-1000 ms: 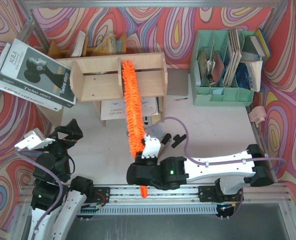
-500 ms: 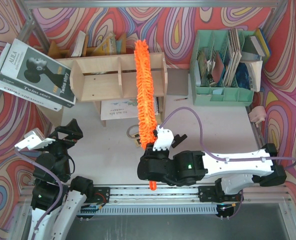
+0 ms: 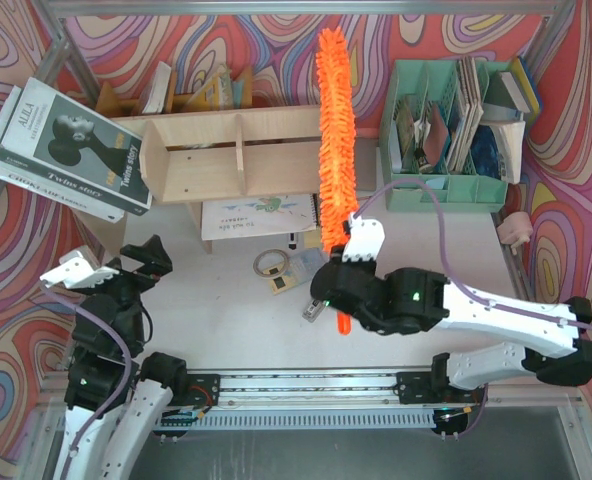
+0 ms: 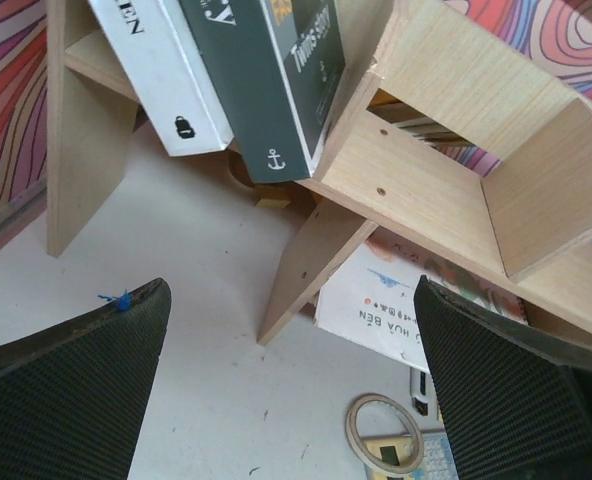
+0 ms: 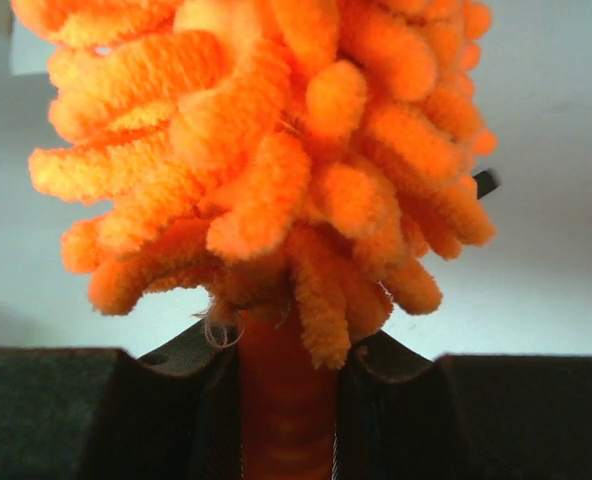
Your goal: Dust the bookshelf with a duster
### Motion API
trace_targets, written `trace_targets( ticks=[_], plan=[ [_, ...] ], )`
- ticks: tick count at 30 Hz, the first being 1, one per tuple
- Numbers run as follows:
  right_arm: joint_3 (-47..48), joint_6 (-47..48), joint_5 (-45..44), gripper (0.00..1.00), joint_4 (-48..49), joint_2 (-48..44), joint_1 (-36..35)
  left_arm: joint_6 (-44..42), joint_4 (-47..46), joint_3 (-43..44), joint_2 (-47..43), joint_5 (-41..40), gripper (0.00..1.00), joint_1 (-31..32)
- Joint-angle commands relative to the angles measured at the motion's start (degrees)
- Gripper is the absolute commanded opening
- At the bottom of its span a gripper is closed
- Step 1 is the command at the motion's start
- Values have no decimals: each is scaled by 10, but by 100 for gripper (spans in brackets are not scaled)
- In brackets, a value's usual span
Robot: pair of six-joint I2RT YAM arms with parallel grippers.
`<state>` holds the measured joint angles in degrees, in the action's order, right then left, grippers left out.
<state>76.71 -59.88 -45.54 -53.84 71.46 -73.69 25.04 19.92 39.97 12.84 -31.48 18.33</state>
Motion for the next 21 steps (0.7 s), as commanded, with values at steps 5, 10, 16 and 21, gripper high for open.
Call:
trace_targets(
  ticks=[5, 10, 16, 21],
  plan=[
    [34, 284, -11, 0, 116, -40, 100, -64, -65, -25, 10, 59, 99, -3],
    [19, 329, 3, 0, 155, -46, 120, -90, -82, -41, 57, 58, 99, -3],
    [30, 327, 13, 0, 155, -48, 139, -110, -83, -39, 63, 47, 98, -2],
    [6, 276, 15, 0, 114, -62, 158, -82, -56, -1, 59, 46, 98, -2]
  ],
)
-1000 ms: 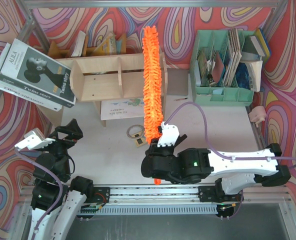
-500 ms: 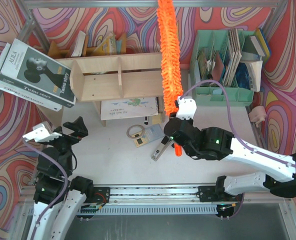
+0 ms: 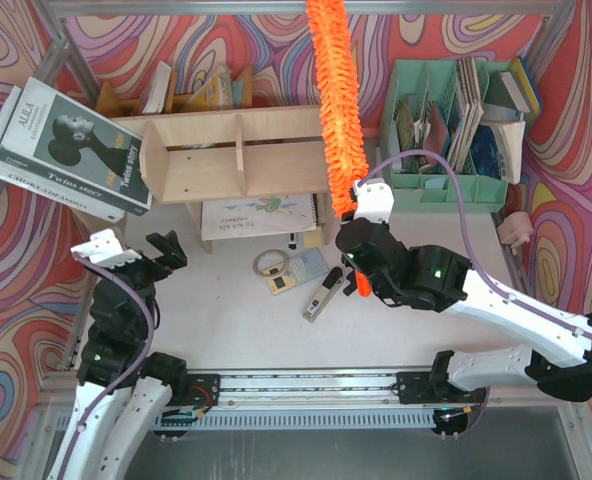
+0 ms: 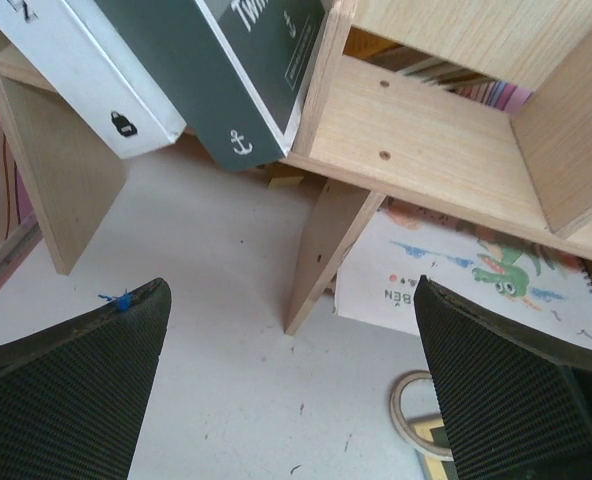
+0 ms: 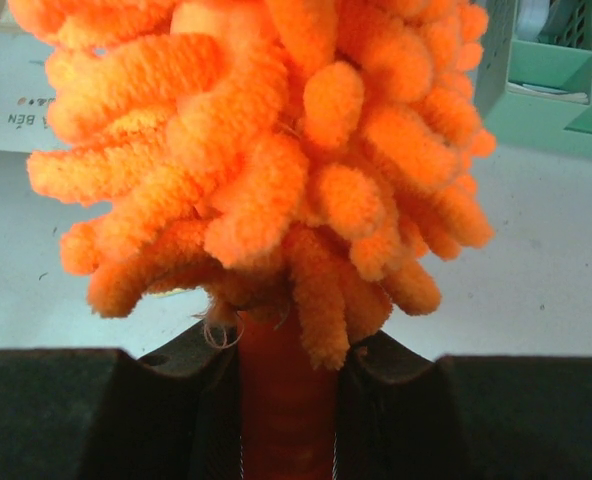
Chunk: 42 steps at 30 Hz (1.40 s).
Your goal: Dust the bookshelf with a duster
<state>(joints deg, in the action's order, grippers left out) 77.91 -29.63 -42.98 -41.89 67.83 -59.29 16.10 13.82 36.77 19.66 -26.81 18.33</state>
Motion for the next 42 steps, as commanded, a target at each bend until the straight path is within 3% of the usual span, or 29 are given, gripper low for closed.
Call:
trace_targets(
  ticks=[1, 10, 14, 19, 36, 42],
  plan=[
    [-6, -39, -6, 0, -12, -32, 16, 13, 20, 32, -17, -3, 99, -2],
    [-22, -156, 31, 0, -89, -48, 29, 39, 38, 33, -38, -29, 98, -2],
    [-114, -215, 97, 0, -49, -84, 29, 48, 52, 43, -37, -26, 98, -2],
    [-177, -210, 127, 0, -8, -110, 29, 58, 63, 41, -51, -41, 98, -2],
    [-235, -122, 186, 0, 71, -92, 29, 75, 92, 58, -30, -62, 98, -2],
    [-264, -138, 187, 0, 72, -97, 29, 75, 91, 57, -20, -64, 99, -2]
  ],
)
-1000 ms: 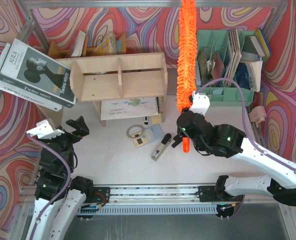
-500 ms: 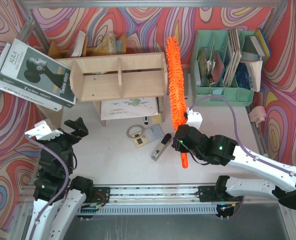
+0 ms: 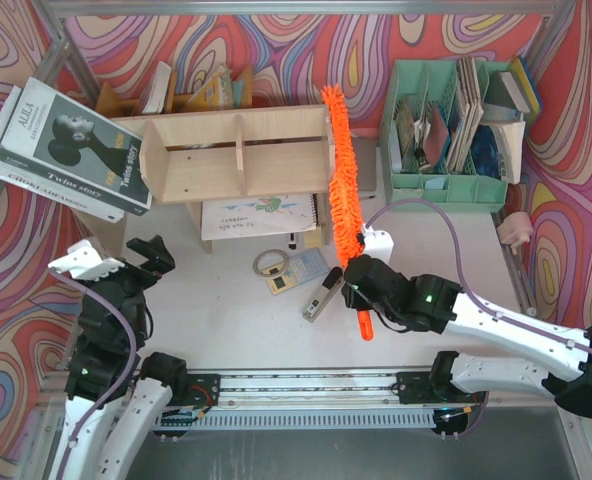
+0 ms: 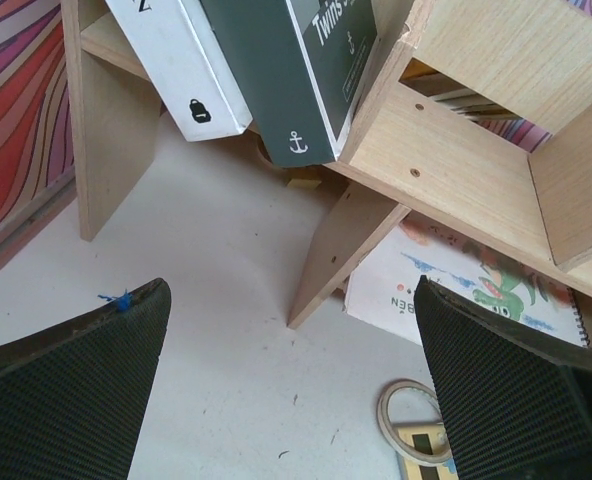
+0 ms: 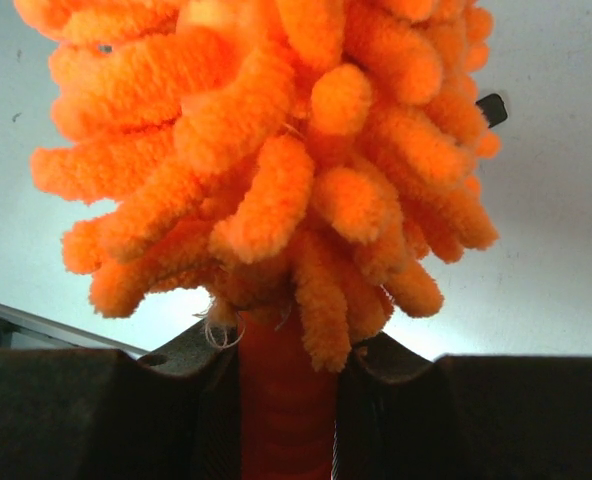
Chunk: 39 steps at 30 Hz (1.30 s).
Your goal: Dust the bookshelf with a duster
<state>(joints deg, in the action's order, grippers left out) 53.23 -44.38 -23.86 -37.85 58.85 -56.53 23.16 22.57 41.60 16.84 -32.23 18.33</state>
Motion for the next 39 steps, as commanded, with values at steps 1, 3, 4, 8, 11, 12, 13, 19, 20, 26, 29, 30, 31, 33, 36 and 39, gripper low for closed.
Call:
trace_targets(
  ticks=[1, 3, 4, 8, 11, 12, 13, 19, 20, 26, 29, 30, 31, 33, 36, 39],
  plan=[
    [-24, 5, -5, 0, 35, -8, 2, 5, 4, 9, 10, -11, 98, -2],
    [-32, 0, -9, 0, 35, -9, 2, 5, 6, 8, 14, -14, 99, -2],
    [-28, -6, -12, 0, 27, -8, 2, 5, 6, 8, 16, -16, 99, -2],
    [42, 15, -34, 0, -5, -7, 2, 7, 15, 15, 25, -19, 99, -2],
    [74, 34, -48, 0, -4, -15, 2, 7, 13, 15, 25, -18, 99, -2],
    [81, 33, -51, 0, -5, -14, 2, 7, 14, 15, 24, -17, 98, -3],
    [85, 32, -51, 0, -5, -14, 1, 7, 14, 14, 22, -16, 98, -3],
    [75, 9, -32, 0, -12, 8, 2, 10, 8, 13, 24, -3, 99, -4],
    [69, 2, -31, 0, -17, 11, 2, 11, 8, 14, 25, 0, 98, -4],
    [25, -32, -15, 0, -5, 9, 2, 14, 8, 13, 29, 11, 99, -7],
    [-1, -47, -4, 0, -2, 16, 2, 14, 6, 14, 29, 12, 99, -7],
    [-9, -49, 0, 0, 2, 19, 2, 14, 6, 14, 29, 13, 98, -8],
    [-16, -51, 3, 0, 6, 22, 2, 15, 7, 14, 29, 14, 98, -8],
    [-18, -54, 3, 0, 7, 30, 2, 15, 8, 14, 28, 14, 99, -8],
    [7, -47, -12, 0, -5, 34, 2, 15, 8, 14, 27, 14, 99, -8],
    [42, -28, -25, 0, -10, 17, 2, 15, 8, 14, 28, 15, 99, -9]
  ],
)
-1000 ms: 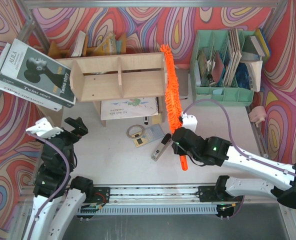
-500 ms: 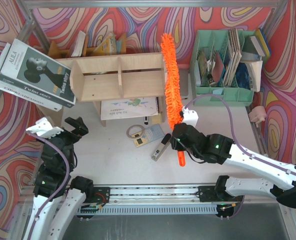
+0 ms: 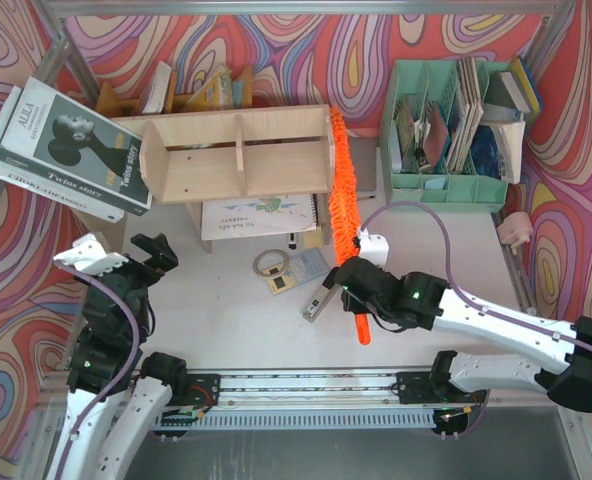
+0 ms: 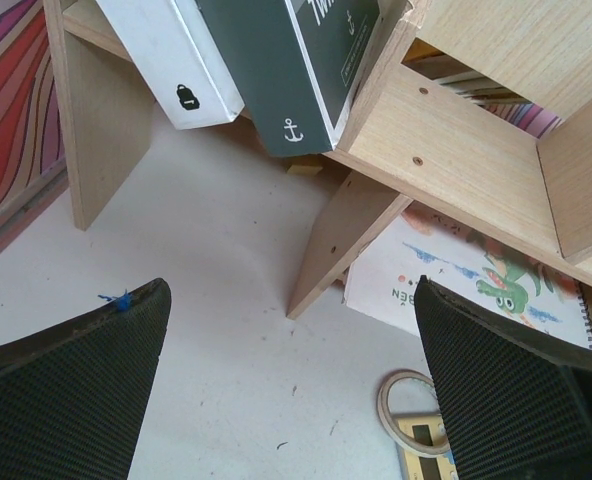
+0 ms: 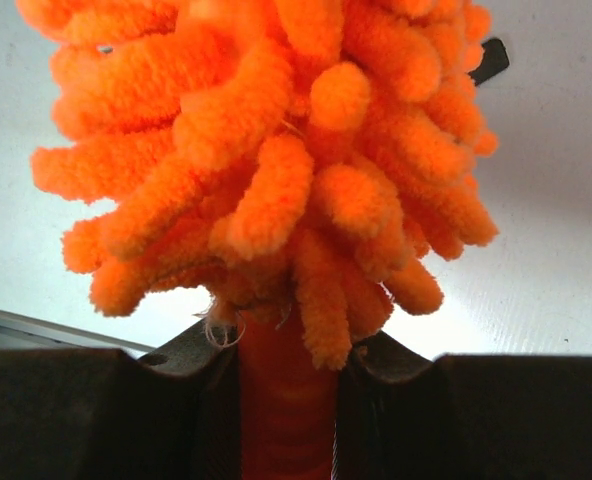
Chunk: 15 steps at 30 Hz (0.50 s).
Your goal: Dust the bookshelf with a duster
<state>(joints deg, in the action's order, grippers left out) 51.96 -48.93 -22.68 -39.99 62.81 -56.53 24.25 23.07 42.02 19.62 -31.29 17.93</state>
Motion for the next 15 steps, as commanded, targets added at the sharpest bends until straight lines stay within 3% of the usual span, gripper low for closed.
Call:
trace_targets(
  ticks=[1, 5, 15],
  plan=[
    [63, 26, -40, 0, 15, -31, 2, 4, 3, 10, 1, 7, 99, -5],
    [67, 20, -46, 0, 18, -59, 2, 4, 4, 10, 2, 10, 99, -5],
    [-43, -38, 11, 0, 67, -53, 2, 4, 2, 10, -2, 10, 99, -6]
  ],
)
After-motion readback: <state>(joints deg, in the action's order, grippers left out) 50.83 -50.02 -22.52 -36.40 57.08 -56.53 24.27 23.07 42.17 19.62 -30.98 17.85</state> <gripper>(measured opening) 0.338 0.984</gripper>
